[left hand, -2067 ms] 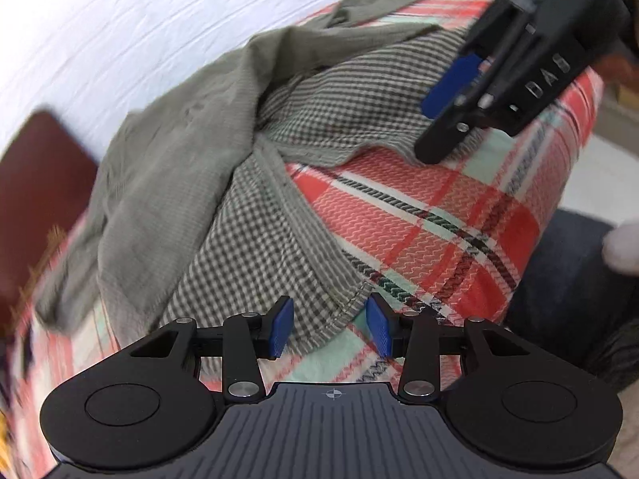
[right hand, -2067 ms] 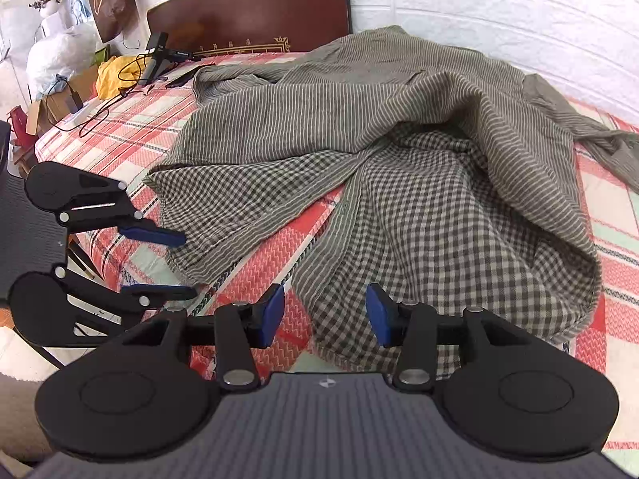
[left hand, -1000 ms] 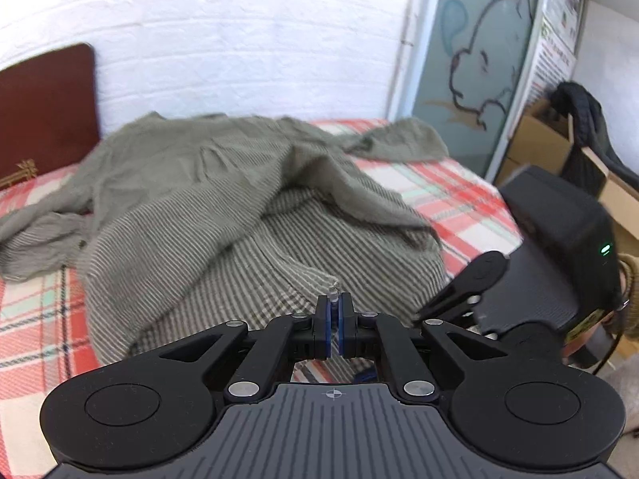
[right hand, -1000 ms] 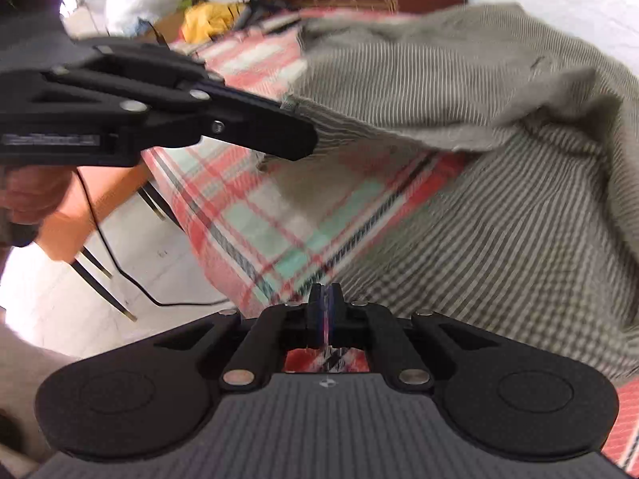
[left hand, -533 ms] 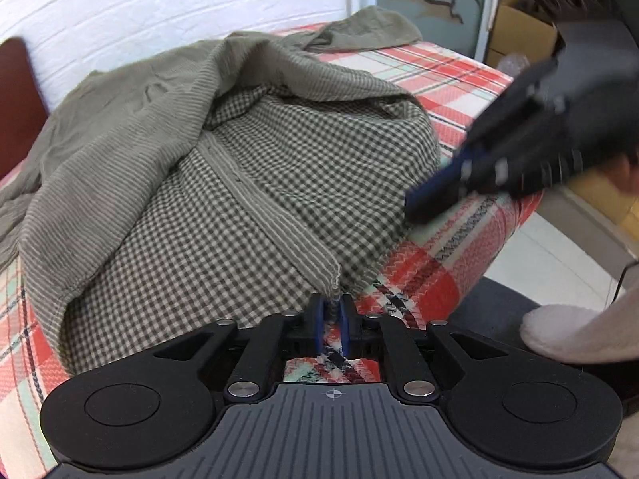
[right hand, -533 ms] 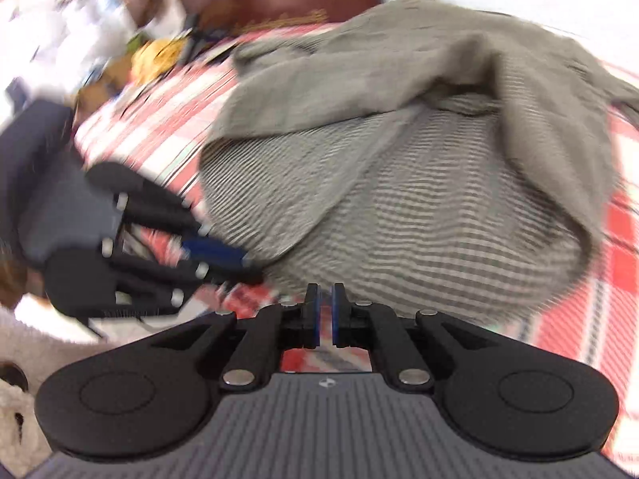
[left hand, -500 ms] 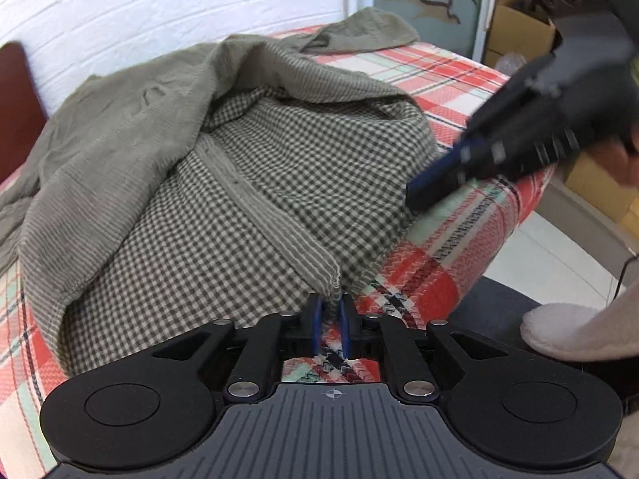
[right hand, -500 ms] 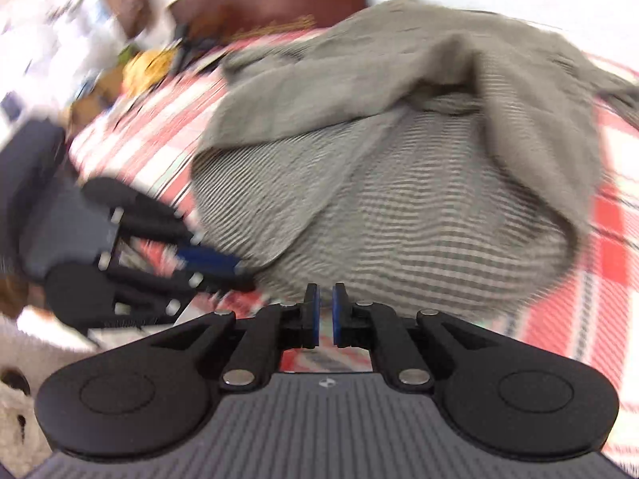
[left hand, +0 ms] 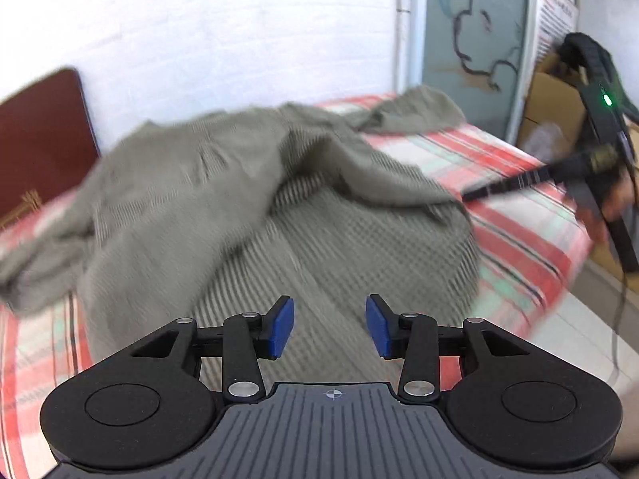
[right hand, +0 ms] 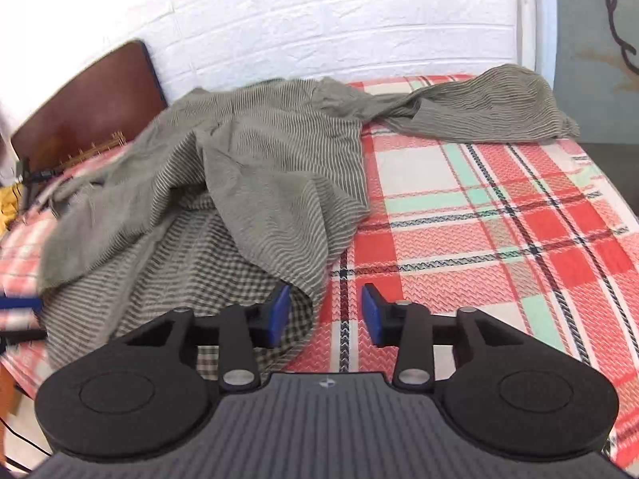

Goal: Fold clothes

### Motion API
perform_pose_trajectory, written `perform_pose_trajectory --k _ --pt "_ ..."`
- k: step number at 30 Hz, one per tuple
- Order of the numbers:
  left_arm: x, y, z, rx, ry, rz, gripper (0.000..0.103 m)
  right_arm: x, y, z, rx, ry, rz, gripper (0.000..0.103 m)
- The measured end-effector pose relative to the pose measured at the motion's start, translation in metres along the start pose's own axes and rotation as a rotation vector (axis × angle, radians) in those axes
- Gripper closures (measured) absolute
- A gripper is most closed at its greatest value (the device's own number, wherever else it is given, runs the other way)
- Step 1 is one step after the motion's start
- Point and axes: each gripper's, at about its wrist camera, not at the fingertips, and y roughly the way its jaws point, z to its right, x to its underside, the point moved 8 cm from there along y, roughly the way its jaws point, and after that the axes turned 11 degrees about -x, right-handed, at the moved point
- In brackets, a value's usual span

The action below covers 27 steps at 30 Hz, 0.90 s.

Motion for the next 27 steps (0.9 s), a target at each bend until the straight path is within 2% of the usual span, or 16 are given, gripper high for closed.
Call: perform_pose_trajectory --k 5,7,8,11,12,14,19,21,23,25,26,27 --pt "-0.026 0.040 0.043 0.059 0.078 0.004 0.046 0.003 0.018 0.005 0.037 -0.076 -0.011 0.057" --pt "-0.029 0.056 0.060 0.099 0.110 -0.016 0.045 0.000 0.018 0.010 0.031 -0.057 0.006 0.088" --pt "-0.028 0.064 0.067 0.112 0.121 -0.036 0.045 -0.004 0.015 0.014 0.022 -0.029 0.021 0.100" --pt "-0.019 0.083 0.076 0.120 0.136 -0.107 0.045 -0.012 0.002 0.024 0.007 0.034 0.074 0.100" --pt "-0.014 0.088 0.078 0.117 0.140 -0.129 0.048 -0.012 -0.007 0.025 0.007 0.038 0.091 0.100" --pt "-0.012 0.089 0.076 0.124 0.125 -0.140 0.047 -0.009 -0.027 0.026 -0.013 0.059 0.118 0.100" --pt "-0.010 0.089 0.073 0.141 0.092 -0.141 0.045 0.012 -0.056 0.026 -0.047 0.133 0.125 0.100" --pt "-0.010 0.090 0.075 0.139 0.100 -0.135 0.044 0.024 -0.053 0.033 -0.022 0.161 0.105 0.100" --pt "-0.012 0.090 0.075 0.142 0.104 -0.137 0.042 0.037 -0.038 0.042 0.002 0.195 0.032 0.096" --pt "-0.016 0.084 0.069 0.139 0.089 -0.135 0.041 0.039 -0.036 0.042 0.011 0.168 0.032 0.095" --pt "-0.019 0.078 0.062 0.130 0.076 -0.124 0.041 0.037 -0.039 0.041 0.022 0.151 0.030 0.084" --pt "-0.022 0.071 0.056 0.121 0.059 -0.107 0.040 0.033 -0.045 0.039 0.034 0.130 0.042 0.066"
